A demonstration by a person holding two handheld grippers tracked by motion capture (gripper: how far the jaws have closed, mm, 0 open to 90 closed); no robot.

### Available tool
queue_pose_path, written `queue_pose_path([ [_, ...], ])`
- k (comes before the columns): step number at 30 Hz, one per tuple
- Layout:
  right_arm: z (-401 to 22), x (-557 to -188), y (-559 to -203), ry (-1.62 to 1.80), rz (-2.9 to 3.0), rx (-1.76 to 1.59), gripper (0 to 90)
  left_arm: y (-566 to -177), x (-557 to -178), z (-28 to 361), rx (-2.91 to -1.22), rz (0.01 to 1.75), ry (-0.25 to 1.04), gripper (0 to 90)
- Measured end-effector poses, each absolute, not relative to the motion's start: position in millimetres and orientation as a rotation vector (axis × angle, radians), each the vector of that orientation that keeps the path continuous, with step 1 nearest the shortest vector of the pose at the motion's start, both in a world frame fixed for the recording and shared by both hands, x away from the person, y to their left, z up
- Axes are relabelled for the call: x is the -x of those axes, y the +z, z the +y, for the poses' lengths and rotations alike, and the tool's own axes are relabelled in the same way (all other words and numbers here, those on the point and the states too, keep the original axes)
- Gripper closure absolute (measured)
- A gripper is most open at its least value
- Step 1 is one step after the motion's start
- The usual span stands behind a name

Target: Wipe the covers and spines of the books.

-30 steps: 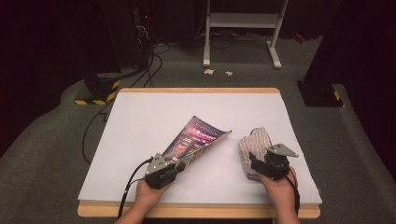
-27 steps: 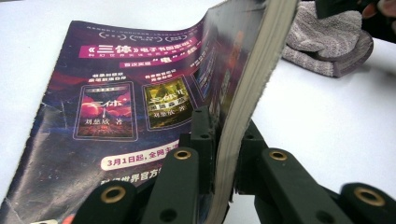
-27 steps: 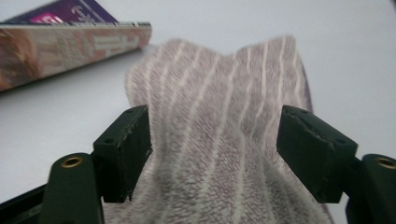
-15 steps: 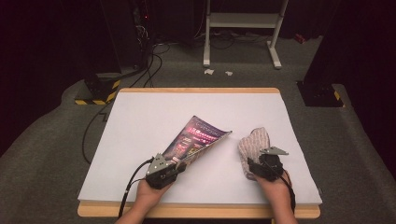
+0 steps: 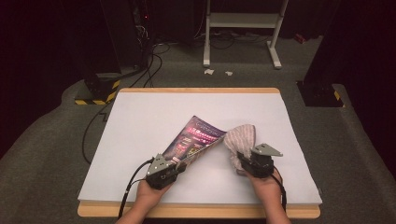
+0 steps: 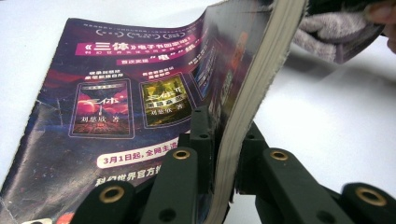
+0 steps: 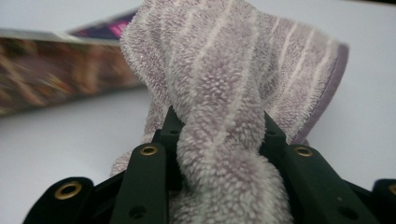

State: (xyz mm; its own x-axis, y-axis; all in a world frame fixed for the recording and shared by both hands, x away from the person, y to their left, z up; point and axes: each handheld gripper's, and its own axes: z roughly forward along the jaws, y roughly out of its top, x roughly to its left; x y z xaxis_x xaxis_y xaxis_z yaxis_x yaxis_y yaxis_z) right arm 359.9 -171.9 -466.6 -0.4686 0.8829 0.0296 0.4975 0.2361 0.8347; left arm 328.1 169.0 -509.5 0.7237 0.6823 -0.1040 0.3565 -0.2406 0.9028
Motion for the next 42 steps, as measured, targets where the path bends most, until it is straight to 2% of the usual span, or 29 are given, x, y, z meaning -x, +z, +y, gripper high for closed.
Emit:
queue_pose_path([
  [12, -82.4, -341.8, -428.5, 1.322, 2.135, -0.998, 64.3, -509.5, -328.1, 168.9, -1.856, 0.805, 0.383, 80.9],
  [22, -46.3, -332.6, -423.1, 1.371, 2.192, -0.904, 64.2, -509.5, -327.4, 168.1, -1.859, 0.802, 0.391, 80.8],
  [30, -52.9, -347.3, -435.7, 1.308, 2.193, -0.957, 64.0, -509.5, -327.7, 167.8, -1.865, 0.806, 0.385, 81.5],
  [42, -103.6, -398.7, -459.5, 1.1, 2.078, -1.14, 63.7, -509.5, -328.2, 168.0, -1.866, 0.809, 0.382, 82.3],
])
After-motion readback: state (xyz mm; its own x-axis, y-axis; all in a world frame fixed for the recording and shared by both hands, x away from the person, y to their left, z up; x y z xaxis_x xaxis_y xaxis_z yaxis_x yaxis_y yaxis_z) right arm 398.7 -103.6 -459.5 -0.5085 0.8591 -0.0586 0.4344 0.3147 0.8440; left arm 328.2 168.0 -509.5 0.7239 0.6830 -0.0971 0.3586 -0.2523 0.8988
